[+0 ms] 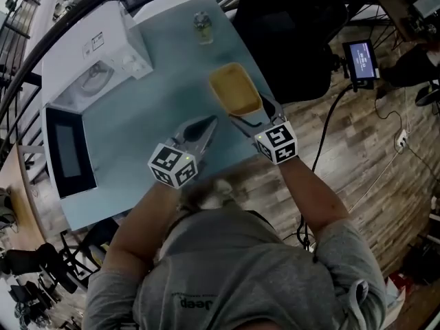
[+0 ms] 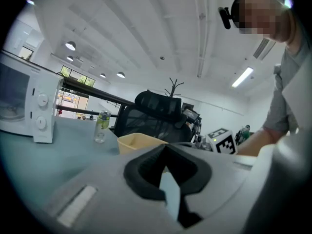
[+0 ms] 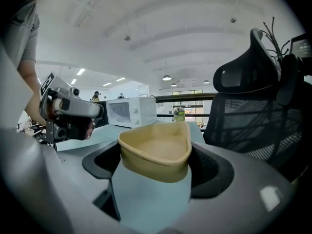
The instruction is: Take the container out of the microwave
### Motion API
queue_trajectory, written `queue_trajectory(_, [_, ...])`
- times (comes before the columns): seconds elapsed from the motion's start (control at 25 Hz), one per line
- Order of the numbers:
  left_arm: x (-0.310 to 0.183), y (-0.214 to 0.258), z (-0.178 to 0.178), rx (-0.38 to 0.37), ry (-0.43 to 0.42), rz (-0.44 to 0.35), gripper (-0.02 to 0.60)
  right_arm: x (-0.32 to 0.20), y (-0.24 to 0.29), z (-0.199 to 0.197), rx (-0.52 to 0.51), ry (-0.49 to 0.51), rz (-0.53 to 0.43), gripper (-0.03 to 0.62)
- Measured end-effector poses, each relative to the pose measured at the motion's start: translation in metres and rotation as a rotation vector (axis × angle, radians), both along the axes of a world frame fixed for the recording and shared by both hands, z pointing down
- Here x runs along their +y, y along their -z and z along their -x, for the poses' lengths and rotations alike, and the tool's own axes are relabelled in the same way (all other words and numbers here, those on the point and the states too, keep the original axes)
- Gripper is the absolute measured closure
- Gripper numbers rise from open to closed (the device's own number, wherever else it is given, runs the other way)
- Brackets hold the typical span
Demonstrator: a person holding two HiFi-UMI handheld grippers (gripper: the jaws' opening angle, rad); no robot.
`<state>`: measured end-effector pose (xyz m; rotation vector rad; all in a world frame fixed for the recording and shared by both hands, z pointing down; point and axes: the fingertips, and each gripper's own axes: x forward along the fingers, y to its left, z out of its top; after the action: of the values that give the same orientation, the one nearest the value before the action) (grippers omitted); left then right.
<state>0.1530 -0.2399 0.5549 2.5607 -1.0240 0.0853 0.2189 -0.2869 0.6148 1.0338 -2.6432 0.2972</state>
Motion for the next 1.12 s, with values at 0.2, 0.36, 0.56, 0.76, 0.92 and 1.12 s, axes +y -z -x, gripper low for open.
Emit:
queue_trajectory(0.2, [-0.003, -0.018, -0.010, -0.007, -0.016, 0.024, 0.552, 0.002, -0.029, -0.009, 0.020, -0.017, 0.035, 0.155])
queue_trajectory(0.36, [-0.002, -0.024, -0.018, -0.010, -0.025, 0.033, 0.552, 0.003, -0.041, -0.016, 0.024, -0.028, 0.048, 0.154])
queue_trajectory(0.56, [-0.001, -0.028, -0.019, -0.014, -0.025, 0.038, 0.552, 0.005, -0.050, -0.017, 0.024, -0.031, 0.061, 0.151])
queue_trajectory(0.76, [0.002, -0.031, -0.018, -0.013, -0.022, 0.043, 0.552, 0.007, -0.055, -0.014, 0.025, -0.029, 0.065, 0.146])
queue_trajectory(0.92, [0.006, -0.031, -0.019, -0.014, -0.022, 0.043, 0.552, 0.010, -0.057, -0.013, 0.033, -0.025, 0.067, 0.141])
queue_trajectory(1.12, [0.012, -0.032, -0.019, -0.018, -0.024, 0.043, 0.552, 0.016, -0.066, -0.014, 0.045, -0.023, 0.085, 0.140])
